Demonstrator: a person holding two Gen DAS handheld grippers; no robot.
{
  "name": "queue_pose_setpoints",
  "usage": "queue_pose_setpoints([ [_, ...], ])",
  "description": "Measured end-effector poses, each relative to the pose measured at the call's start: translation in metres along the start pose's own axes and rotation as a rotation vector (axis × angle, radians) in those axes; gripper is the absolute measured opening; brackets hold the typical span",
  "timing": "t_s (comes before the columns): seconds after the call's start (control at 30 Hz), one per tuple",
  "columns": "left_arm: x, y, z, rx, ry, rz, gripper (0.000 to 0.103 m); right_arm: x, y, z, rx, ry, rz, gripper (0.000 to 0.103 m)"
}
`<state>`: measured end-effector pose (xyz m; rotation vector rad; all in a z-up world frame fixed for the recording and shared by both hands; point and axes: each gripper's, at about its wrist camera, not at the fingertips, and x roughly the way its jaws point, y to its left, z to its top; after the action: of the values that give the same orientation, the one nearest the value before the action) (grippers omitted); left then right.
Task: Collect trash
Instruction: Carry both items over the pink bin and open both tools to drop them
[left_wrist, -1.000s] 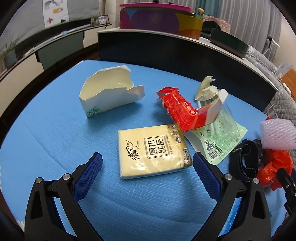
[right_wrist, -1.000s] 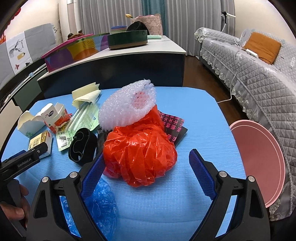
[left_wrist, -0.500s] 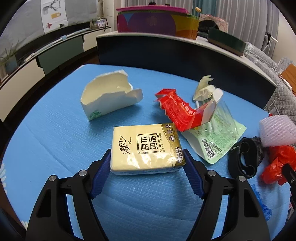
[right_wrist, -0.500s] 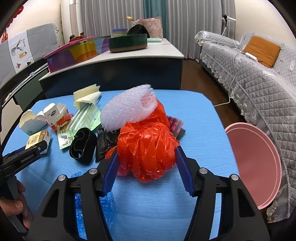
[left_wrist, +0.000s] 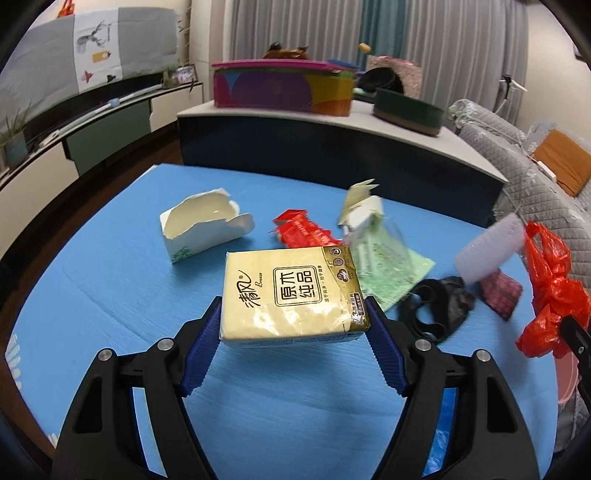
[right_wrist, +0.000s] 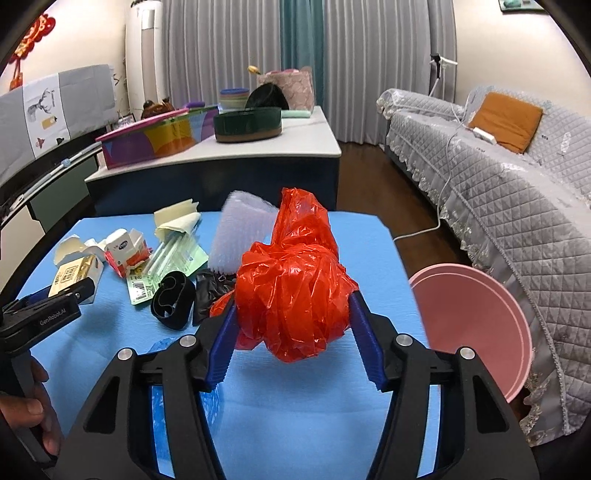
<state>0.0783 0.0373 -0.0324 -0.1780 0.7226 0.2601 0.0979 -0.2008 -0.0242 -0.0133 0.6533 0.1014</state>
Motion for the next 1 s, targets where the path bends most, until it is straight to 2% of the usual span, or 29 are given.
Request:
queue_pose_setpoints([
  [0.5, -0.039, -0.037, -0.005, 0.074, -0.074, -0.101, 0.072, -0.042, -0.039, -0.003, 0.043, -0.062, -0.039, 0.058],
  [1.0, -0.060, -0.105, -0.005, 0.162, -0.074, -0.225, 0.072, -0.074, -0.096, -0.006, 0.122, -0.101, -0.078, 0.058],
])
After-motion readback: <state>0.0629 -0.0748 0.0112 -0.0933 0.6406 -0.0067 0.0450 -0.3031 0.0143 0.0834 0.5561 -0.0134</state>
